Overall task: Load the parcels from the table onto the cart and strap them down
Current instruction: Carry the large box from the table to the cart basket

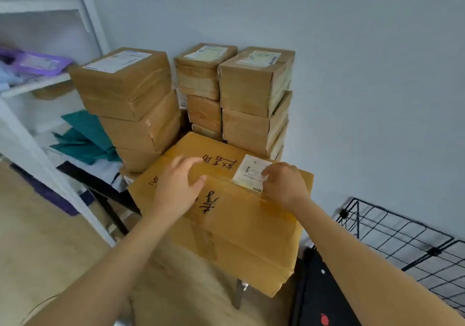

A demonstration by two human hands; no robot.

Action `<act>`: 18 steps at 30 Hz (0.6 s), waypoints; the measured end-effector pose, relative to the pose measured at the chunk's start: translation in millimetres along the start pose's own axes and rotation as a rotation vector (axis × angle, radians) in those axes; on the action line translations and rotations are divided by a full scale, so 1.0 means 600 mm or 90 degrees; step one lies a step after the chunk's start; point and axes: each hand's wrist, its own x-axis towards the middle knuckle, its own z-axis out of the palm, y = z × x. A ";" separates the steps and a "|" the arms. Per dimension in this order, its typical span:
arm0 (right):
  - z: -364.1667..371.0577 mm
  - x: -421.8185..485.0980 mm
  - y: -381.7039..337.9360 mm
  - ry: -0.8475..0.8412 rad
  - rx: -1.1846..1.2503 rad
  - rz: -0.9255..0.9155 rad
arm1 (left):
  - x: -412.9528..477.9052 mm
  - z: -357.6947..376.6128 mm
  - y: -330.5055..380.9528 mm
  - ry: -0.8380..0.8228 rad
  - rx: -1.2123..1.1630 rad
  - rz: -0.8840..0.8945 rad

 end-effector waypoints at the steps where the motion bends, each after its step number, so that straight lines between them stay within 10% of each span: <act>1: -0.002 0.003 0.009 0.005 -0.027 -0.011 | -0.010 0.005 0.002 0.047 -0.008 -0.028; 8: -0.014 0.022 0.036 0.017 -0.095 0.009 | -0.066 0.057 0.024 0.363 -0.288 -0.407; 12: -0.013 0.023 0.033 -0.012 -0.110 0.013 | -0.076 0.086 0.041 0.365 -0.496 -0.623; 18: -0.023 0.012 0.038 -0.051 -0.084 0.036 | -0.087 0.108 0.019 0.343 -0.695 -0.638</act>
